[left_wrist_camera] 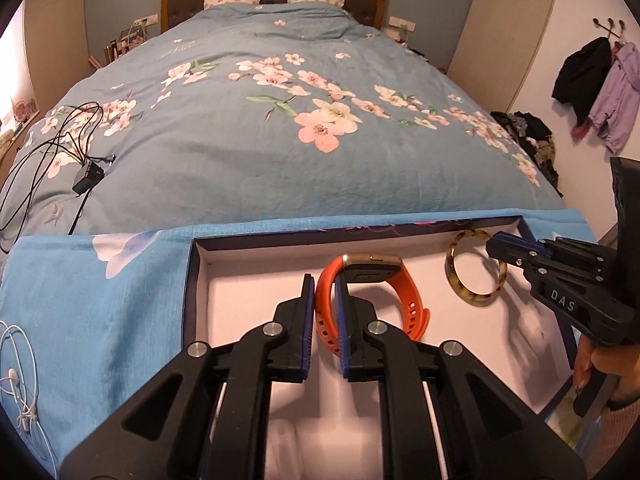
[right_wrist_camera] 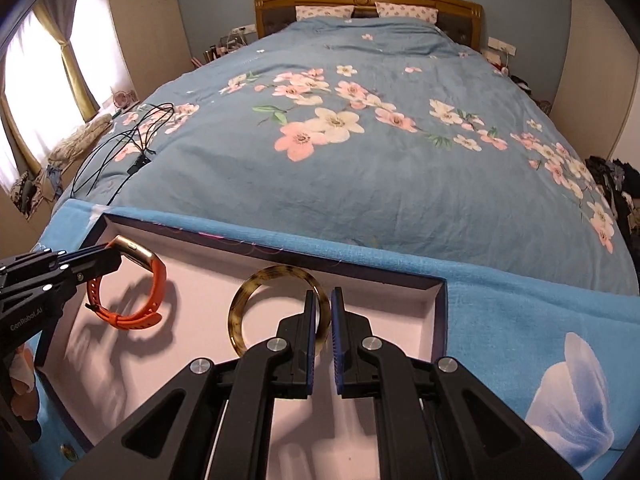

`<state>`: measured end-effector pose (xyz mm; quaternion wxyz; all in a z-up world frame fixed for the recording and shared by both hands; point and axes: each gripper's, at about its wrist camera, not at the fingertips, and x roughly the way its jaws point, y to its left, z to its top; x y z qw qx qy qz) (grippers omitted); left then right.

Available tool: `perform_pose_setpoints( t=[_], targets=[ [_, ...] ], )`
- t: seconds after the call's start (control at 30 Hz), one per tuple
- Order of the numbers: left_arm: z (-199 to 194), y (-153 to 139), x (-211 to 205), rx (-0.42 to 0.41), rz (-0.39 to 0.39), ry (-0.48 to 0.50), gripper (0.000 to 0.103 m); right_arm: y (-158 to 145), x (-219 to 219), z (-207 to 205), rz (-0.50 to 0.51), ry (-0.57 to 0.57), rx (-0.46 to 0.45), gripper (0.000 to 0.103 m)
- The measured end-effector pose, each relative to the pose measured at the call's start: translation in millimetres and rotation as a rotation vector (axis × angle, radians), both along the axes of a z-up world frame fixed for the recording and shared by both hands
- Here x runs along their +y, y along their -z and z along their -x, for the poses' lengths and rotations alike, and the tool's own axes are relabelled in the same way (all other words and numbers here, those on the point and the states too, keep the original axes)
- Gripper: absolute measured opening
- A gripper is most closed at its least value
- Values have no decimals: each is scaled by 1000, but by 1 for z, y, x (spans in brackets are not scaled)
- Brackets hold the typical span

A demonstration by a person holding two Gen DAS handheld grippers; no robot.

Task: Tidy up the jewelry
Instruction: 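Carry the watch band with left gripper while right gripper carries the bangle into the box, then open both grippers to release watch band and bangle in the box, withdraw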

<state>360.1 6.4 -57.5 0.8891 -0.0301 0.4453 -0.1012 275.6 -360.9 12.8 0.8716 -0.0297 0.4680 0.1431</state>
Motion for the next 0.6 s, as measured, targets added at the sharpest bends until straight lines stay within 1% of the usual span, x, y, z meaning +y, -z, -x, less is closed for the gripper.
perform_pose_setpoints(
  t=[0.1,0.13,0.17,0.2,0.23,0.27,0.3,0.37,0.43,0.47,0.6],
  targets=[
    [-8,4,0,25,-6,-13,12,3,1,-1,13,14,5,8],
    [-8,6,2,28,0,-16,14,3,1,-1,14,17,2,9],
    [-10,6,2,32,3,-20,18,2,0,0,14,24,-8,10],
    [-11,6,3,35,7,-23,21,1,0,1,14,30,-16,13],
    [-10,6,3,32,8,-20,23,-3,-2,4,5,32,-28,19],
    [-8,4,3,23,6,-16,26,-7,-4,7,-8,30,-38,22],
    [-4,2,3,10,3,-17,28,-10,-5,11,-17,28,-50,23],
    [8,-5,6,-30,2,-20,41,-21,-8,24,-39,5,-81,32],
    [25,-16,9,-83,9,-13,45,-34,-13,46,-83,-37,-122,38],
    [36,-22,11,-115,12,-8,50,-39,-14,57,-96,-58,-140,40],
    [85,-45,16,-232,9,29,56,-54,-19,106,-121,-156,-198,42]
  ],
)
